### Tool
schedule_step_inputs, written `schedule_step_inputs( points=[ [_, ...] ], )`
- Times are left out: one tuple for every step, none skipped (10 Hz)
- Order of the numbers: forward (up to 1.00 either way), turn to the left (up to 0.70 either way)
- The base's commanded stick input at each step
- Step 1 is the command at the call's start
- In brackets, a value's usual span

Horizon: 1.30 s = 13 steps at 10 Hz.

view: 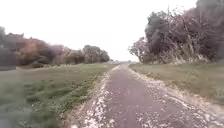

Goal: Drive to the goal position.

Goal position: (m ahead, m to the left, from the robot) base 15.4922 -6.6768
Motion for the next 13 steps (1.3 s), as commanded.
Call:
schedule_step_inputs(
  points=[
    [0.7,-0.13],
    [0.7,-0.13],
    [0.7,-0.13],
    [0.7,-0.12],
    [0.7,-0.09],
    [0.7,-0.06],
    [0.7,0.0],
    [0.7,0.0],
    [0.7,0.0],
    [0.7,0.0],
    [0.7,0.0],
    [0.7,0.0],
    [0.7,0.0]
  ],
)
